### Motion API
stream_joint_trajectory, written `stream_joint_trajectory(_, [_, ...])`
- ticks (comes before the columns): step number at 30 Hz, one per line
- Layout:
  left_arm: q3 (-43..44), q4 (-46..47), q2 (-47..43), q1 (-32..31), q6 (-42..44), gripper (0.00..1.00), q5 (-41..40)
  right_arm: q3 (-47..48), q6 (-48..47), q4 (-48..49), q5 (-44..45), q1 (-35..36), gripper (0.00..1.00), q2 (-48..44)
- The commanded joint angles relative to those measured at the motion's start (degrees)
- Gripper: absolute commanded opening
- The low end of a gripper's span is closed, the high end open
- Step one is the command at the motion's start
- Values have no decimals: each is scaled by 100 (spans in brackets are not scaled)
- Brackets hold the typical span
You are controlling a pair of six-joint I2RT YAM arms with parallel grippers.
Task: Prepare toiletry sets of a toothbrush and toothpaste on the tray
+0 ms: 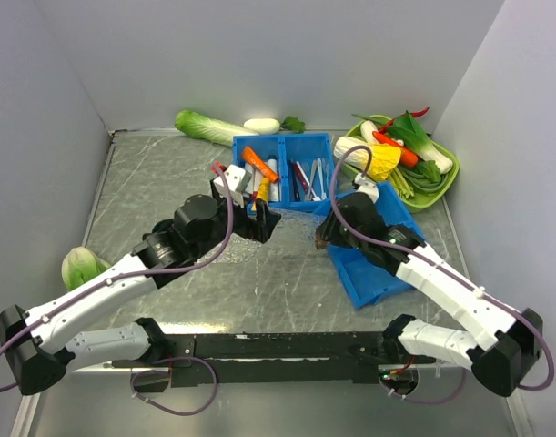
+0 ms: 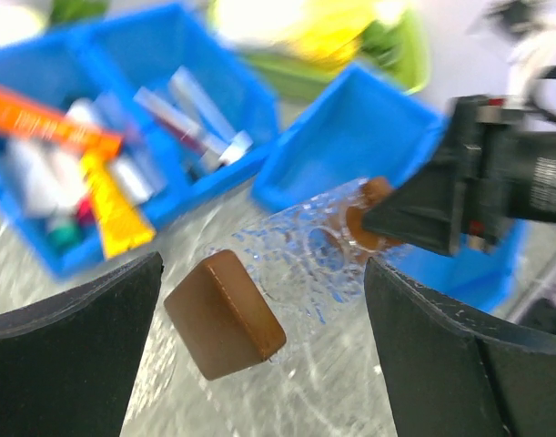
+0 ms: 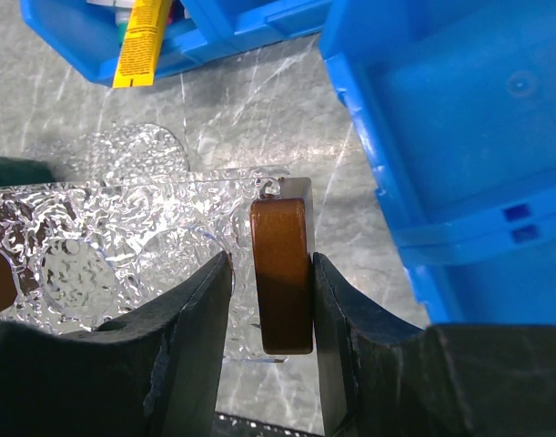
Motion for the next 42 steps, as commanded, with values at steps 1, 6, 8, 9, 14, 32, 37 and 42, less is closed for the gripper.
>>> stream_joint_trajectory(1, [215,-895,274,64,-524,97,-715,325,439,739,620,406,0,289])
stream_joint_trajectory(6, [197,-1335,572,152,-594,94,-944,580,474,687,937,750,0,754])
stream_joint_trajectory(8, [119,-1335,625,231,-612,86,-927,668,483,660,1051,881,0,887])
stream_joint_trajectory(9, [92,-1335,704,249,-638,84,-935,721,466,634,1078,908,0,922])
stream_joint_trajectory(14, [109,-1432,880,433,-779,69,-672,862,439,511,1429,1102,0,1028])
stream_joint_trajectory(32, [241,-1599,1363,627,-929,1,-601,932,395,625,1404,1471,0,1370])
stream_joint_trajectory(37, [408,-1836,1496,925,-771,1,-400,959,386,730,1035,1568,14,1616])
stream_joint_trajectory(42, [452,-2056,1662,1408,-525,1,136,722,430,1177,754,1603,33,1713])
